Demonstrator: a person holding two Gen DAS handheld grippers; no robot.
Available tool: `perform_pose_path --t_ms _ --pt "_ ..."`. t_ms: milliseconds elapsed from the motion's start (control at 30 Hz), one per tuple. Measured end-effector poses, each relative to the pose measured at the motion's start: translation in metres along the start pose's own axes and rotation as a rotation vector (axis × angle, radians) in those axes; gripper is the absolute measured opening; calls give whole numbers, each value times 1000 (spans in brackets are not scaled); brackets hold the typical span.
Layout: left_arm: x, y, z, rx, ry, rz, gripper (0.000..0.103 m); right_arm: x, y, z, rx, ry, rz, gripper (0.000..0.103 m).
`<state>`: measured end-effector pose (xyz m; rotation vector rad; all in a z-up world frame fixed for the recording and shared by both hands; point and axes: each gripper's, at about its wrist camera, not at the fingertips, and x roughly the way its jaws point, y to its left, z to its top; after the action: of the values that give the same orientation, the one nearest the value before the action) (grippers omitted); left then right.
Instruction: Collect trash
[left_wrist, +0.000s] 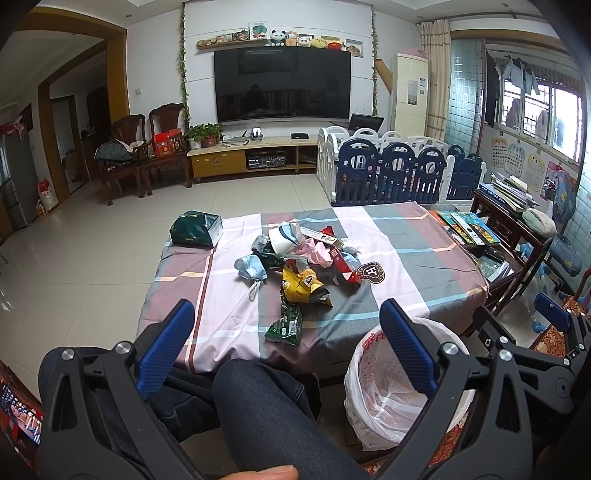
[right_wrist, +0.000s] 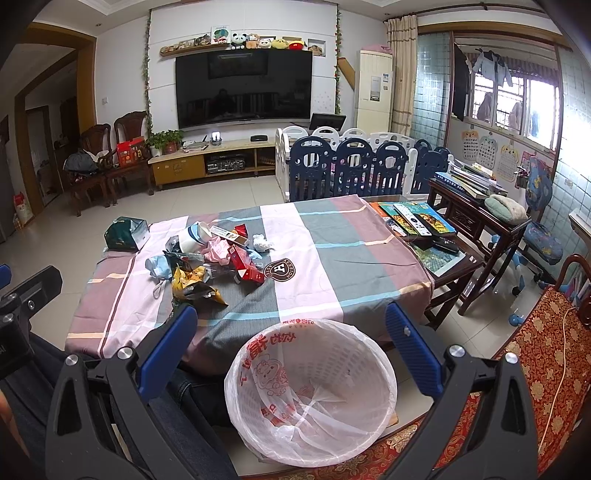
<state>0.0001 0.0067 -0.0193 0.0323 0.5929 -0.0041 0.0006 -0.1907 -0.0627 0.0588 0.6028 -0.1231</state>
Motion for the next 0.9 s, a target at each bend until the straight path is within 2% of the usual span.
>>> perform_pose_path --t_ms 900 --pt "1 3 1 0 6 0 100 -5 -5 -1 -9 -5 -20 100"
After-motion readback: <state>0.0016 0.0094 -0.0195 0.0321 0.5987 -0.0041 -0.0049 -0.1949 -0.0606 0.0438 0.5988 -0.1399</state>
